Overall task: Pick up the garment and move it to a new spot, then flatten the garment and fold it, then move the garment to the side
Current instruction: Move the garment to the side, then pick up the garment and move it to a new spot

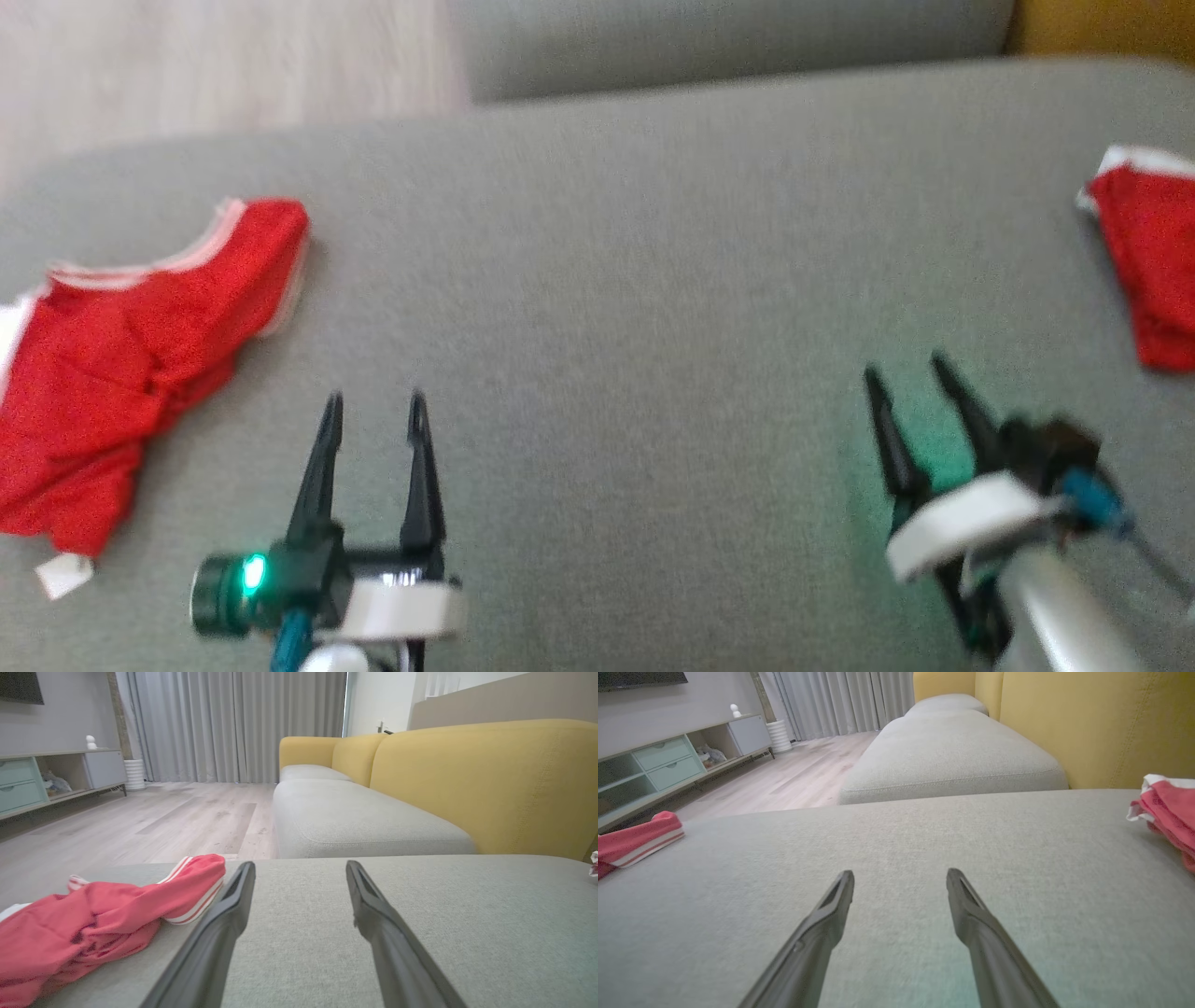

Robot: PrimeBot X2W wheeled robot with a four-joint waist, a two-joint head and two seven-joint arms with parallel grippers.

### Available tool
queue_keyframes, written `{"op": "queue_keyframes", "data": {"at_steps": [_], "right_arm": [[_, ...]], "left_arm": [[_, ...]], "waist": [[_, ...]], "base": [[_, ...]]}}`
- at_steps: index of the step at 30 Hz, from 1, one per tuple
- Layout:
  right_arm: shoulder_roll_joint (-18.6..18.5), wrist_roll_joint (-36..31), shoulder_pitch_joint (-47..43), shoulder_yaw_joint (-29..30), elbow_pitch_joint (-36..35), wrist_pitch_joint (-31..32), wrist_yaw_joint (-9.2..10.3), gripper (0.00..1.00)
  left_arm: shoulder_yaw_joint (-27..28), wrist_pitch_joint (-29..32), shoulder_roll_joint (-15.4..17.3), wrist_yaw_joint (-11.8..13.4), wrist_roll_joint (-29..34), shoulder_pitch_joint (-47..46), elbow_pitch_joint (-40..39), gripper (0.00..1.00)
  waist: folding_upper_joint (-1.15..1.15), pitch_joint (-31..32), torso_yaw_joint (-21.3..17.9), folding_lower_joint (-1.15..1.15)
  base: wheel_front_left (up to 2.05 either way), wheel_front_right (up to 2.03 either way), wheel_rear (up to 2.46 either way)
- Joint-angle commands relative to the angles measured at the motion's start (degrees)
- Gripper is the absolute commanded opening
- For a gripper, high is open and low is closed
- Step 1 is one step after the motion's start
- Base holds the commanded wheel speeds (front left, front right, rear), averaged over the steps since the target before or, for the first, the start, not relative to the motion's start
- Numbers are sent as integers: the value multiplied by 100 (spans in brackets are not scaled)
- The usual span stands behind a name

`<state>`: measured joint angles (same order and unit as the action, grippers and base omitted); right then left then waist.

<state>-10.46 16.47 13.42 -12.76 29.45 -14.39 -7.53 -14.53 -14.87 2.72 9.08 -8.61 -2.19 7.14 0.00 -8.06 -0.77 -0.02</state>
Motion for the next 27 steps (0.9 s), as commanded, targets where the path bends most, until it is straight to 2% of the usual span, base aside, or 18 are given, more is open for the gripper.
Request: {"op": "queue_keyframes", "data": {"at_steps": [1, 11, 27], "right_arm": [[68, -86, -210, -97, -294, -61, 4, 100], [521, -614, -1490, 467, -1368, -61, 4, 100], [632, -707, -1784, 374, -1458, -61, 4, 100]], "left_arm": [[235, -13, 16, 42, -23, 75, -147, 100], [490, -13, 16, 75, 214, 746, -201, 100], [720, -13, 16, -99, 414, 962, 73, 100]], "waist": [[0, 710, 199, 2], [0, 1258, 254, 2], [0, 1409, 159, 2]], "base": [[0, 0, 0], [0, 0, 0], [0, 0, 0]]}}
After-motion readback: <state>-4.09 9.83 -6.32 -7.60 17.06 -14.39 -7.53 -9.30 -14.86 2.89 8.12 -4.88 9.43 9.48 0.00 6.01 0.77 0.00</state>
